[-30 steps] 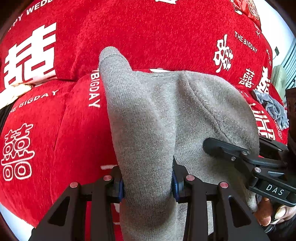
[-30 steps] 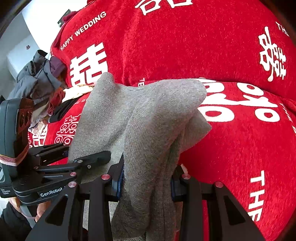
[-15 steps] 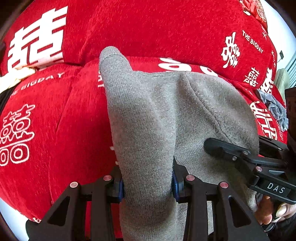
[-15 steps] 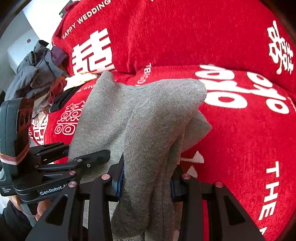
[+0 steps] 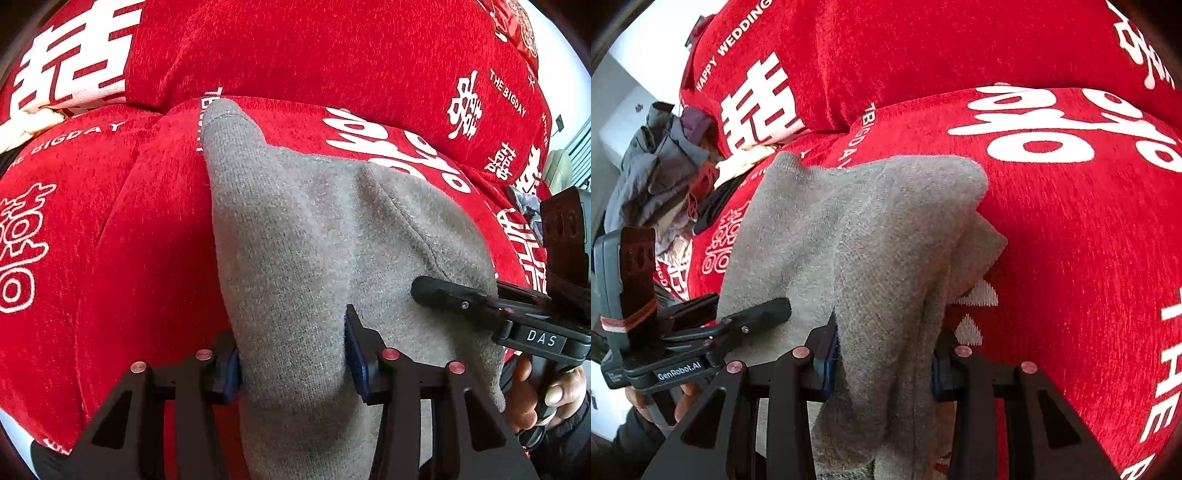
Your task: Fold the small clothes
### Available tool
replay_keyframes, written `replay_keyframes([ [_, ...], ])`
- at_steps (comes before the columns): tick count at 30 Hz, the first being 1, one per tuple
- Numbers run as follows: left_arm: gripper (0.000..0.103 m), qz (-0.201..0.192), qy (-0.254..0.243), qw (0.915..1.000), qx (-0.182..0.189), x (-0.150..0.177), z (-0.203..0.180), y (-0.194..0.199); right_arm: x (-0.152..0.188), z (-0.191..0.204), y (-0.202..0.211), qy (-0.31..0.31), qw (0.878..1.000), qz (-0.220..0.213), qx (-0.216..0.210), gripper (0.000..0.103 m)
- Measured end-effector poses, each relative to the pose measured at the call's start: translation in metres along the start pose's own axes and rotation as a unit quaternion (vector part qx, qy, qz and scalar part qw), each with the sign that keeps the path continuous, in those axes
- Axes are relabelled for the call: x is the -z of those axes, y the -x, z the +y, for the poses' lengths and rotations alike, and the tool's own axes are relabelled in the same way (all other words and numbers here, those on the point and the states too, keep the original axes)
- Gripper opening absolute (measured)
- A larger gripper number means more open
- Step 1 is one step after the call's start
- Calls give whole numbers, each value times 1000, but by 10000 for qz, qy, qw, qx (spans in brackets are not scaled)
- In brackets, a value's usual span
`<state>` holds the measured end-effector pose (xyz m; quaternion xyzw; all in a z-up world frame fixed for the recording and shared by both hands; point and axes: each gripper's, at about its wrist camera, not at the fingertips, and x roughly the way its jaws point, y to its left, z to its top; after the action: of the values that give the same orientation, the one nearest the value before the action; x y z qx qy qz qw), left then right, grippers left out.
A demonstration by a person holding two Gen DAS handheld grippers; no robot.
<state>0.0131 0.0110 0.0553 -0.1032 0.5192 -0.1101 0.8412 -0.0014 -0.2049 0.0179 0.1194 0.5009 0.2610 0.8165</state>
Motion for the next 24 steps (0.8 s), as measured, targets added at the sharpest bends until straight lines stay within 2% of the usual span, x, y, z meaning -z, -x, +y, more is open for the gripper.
replay_keyframes([
  [4, 45, -59, 9, 10000, 51, -12, -2, 8, -9, 4, 13, 27, 9998, -173, -23, 40],
  [7, 45, -3, 77, 10000, 35, -20, 3, 0, -16, -2, 11, -30, 9999, -160, 11, 40],
  [8, 50, 49, 105, 9999, 32, -21, 5, -5, -16, -5, 7, -78, 9999, -108, 18, 40],
  [10, 75, 62, 166, 9998, -126, -20, 11, -16, -16, -14, -2, -143, 9999, 14, 89, 45],
  [11, 98, 40, 213, 9993, -293, -20, 15, -18, -16, -17, -5, -187, 9997, 78, 114, 56],
  [12, 103, 11, 313, 9982, -507, -18, 22, -21, -15, -22, -6, -289, 9995, 109, 113, 65],
  [15, 103, 108, 657, 9977, -161, -13, 39, -20, -16, -29, 3, -389, 9989, 59, 252, 69],
  [18, 103, -5, 717, 9971, -272, -7, 45, -4, -17, -17, 24, -85, 9965, -181, 807, 69],
  [19, 103, -154, 666, 9965, -476, -4, 45, 6, -15, -5, 34, 241, 9927, -334, 1130, 69],
  [21, 103, -367, 537, 9951, -750, 2, 43, 21, -7, 27, 50, 979, 9822, -536, 1512, 69],
  [24, 103, -559, 310, 9948, -794, 11, 33, 38, 15, 68, 57, 1880, 9681, -590, 1545, 70],
])
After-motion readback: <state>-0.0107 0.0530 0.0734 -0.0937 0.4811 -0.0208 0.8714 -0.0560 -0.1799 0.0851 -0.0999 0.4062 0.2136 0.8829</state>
